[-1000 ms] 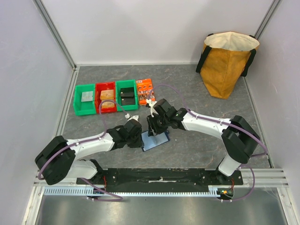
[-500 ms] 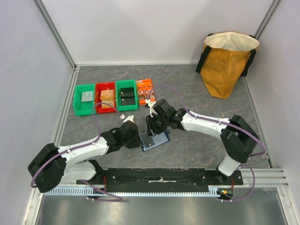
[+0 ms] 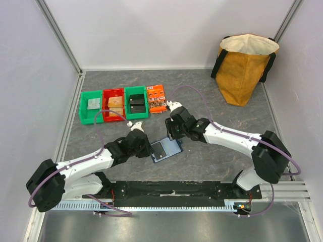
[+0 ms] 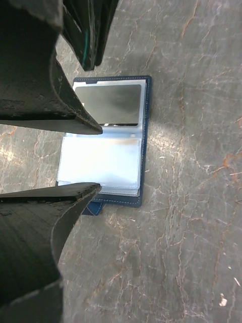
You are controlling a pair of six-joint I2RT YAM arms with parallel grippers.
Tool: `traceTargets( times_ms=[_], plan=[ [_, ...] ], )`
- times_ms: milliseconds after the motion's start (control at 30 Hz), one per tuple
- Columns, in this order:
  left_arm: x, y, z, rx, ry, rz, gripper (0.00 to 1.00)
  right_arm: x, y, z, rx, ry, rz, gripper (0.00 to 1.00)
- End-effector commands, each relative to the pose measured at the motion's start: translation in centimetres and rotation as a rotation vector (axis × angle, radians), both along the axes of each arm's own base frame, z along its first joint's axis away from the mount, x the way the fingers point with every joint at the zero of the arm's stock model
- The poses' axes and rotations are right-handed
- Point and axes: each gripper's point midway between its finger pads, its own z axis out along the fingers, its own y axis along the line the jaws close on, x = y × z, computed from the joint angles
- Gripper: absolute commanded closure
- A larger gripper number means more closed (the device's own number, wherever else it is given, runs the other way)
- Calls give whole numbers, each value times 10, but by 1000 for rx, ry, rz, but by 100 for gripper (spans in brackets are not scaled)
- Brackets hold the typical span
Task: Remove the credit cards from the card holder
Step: Remove the credit card from the card holder.
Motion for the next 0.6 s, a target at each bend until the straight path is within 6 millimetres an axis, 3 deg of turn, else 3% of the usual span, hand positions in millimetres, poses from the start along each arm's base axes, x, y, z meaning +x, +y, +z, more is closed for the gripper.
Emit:
traceTargets(
  times_ms=[0,167,567],
  plan=[
    [19,-18,10,-60,-20,5,79,10,4,25,69,-93,-14,50],
    [26,-14,0,-50,-7,17,81,-6,29,15,161,-25,105,58],
    [26,-7,-26,4,33,24,88,-17,47,-26,334,137,133,68]
  ],
)
